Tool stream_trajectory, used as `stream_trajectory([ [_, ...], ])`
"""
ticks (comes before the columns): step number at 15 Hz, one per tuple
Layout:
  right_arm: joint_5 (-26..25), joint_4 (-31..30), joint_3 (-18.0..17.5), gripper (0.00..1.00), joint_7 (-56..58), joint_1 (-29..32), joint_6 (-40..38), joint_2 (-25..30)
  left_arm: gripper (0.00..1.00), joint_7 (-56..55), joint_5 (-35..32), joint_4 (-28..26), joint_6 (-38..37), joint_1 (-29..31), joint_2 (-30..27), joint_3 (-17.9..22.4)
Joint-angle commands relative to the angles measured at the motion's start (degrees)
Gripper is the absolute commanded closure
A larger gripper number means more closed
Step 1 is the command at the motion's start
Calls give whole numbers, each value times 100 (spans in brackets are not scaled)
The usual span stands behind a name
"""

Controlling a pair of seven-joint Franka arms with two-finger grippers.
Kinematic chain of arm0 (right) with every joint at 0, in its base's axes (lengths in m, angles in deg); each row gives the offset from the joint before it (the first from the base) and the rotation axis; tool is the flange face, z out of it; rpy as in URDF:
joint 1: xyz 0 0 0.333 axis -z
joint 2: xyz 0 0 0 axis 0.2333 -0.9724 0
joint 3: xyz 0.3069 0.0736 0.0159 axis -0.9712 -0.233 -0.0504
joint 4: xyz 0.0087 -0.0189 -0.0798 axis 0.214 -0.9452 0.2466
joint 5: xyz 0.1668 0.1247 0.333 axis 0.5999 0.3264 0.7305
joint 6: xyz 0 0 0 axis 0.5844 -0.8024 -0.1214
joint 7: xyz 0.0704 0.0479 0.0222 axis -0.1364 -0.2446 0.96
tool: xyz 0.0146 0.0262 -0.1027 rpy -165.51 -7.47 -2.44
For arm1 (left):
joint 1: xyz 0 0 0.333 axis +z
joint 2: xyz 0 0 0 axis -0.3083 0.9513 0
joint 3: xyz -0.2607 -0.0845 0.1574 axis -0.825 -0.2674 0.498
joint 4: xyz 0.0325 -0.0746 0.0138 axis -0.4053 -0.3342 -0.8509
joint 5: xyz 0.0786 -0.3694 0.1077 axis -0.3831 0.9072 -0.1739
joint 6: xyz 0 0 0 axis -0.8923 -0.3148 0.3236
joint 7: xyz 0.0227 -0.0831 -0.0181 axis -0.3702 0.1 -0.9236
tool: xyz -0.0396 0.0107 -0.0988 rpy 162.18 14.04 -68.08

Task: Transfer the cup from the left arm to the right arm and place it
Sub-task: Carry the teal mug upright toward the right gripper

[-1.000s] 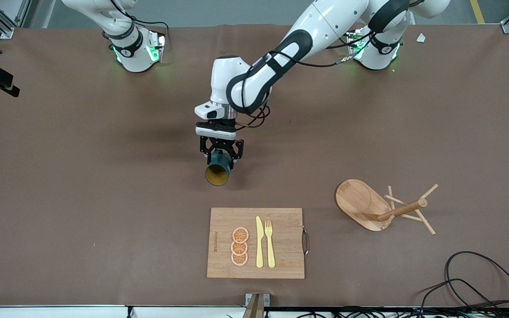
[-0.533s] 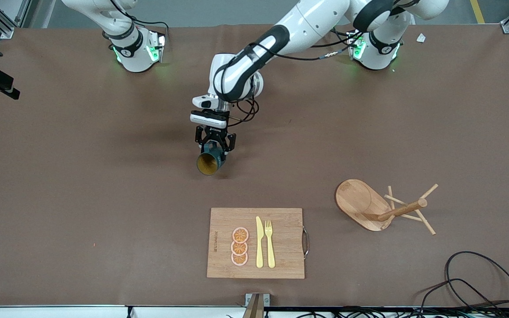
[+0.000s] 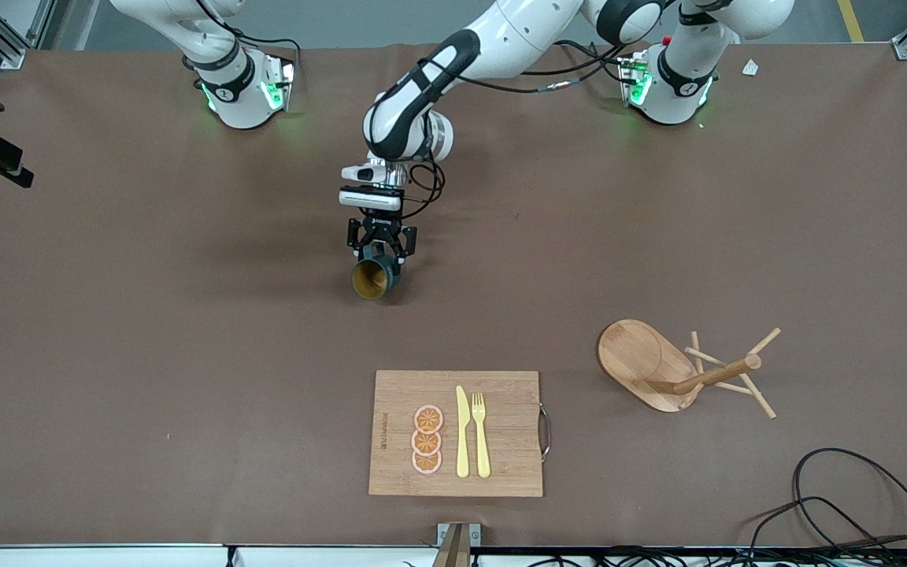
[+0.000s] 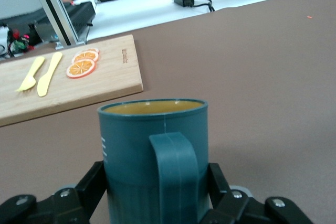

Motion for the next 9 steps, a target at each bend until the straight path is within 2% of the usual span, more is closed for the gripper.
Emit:
stream_trajectory([
  [1,-44,11,-51,0,68,131,174,-129,25,-537,-365,171,-283,-200,231,139],
  [3,-61,2,-51,0,68,140,280,-304,18,-995,-646,101,-318,-297,258,113],
  [5,-79,11,-34,0,68,148,315,-690,0,-1268,-586,56,-423,-358,240,78],
  [7,-9,11,-42,0,77,402,421,-849,0,-1541,-472,56,-432,-420,205,-71],
  [9,-61,2,-42,0,77,430,465,-902,0,-1577,88,74,-659,-446,135,-299],
])
